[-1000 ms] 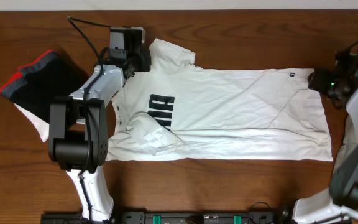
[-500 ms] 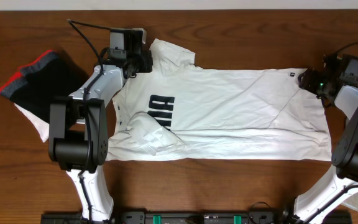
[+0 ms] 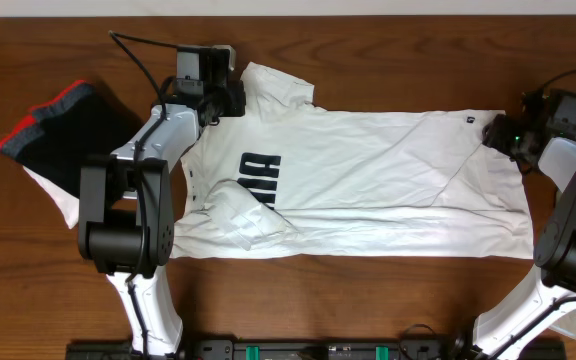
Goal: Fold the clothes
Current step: 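Grasp the t-shirt's top corners with both grippers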
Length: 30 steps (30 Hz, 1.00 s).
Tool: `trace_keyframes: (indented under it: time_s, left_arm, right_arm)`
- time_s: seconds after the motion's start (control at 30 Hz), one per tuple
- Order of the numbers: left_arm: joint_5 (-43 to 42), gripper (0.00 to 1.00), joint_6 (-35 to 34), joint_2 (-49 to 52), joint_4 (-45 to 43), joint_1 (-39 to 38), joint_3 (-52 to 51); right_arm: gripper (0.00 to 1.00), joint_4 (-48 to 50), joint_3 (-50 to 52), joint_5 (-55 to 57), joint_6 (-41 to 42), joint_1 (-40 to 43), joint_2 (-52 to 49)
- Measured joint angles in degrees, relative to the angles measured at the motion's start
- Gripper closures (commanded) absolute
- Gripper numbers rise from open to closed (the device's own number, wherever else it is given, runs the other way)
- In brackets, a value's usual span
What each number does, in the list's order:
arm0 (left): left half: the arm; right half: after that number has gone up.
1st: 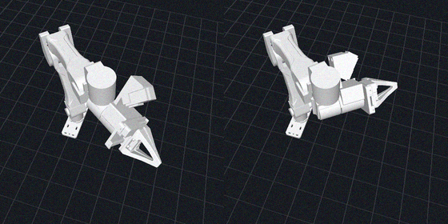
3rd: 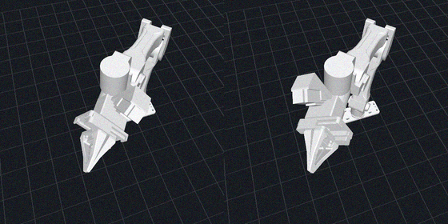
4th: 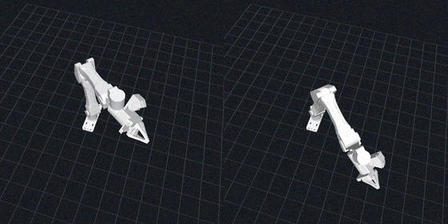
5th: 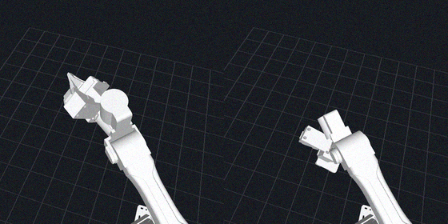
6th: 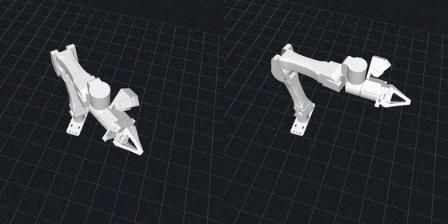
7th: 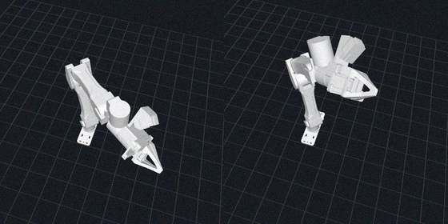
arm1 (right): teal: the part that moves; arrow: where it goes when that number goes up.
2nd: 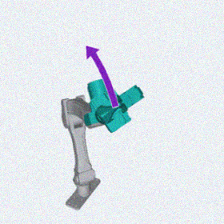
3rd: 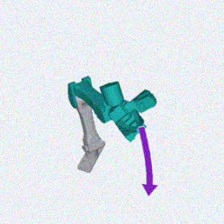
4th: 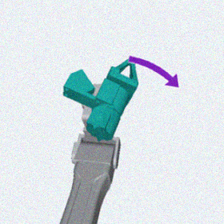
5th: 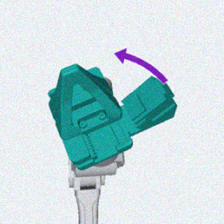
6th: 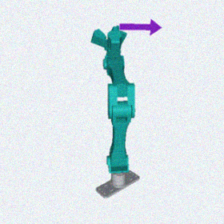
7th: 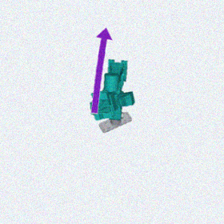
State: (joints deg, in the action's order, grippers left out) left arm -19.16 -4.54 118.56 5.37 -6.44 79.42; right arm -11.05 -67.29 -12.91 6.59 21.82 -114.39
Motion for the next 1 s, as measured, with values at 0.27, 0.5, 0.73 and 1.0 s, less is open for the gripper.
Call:
trace_keyframes:
  time_s: [0.27,0.5,0.73,1.0]
  left_arm:
    - [0.0,0.94,0.0,0.0,0.04,0.0,0.0]
    - [0.0,0.94,0.0,0.0,0.04,0.0,0.0]
    - [0.04,0.93,0.0,0.0,0.04,0.02,0.0]
    - [0.17,0.94,0.0,0.0,0.07,0.0,0.0]
  right_arm:
    - [0.43,-0.72,0.0,-0.07,0.17,0.0,0.0]
    - [0.47,-0.39,0.0,-0.42,0.22,0.0,0.0]
    - [0.54,0.76,0.0,-1.53,0.46,0.0,0.0]
    - [0.58,1.29,0.0,-2.64,0.5,0.0,0.0]
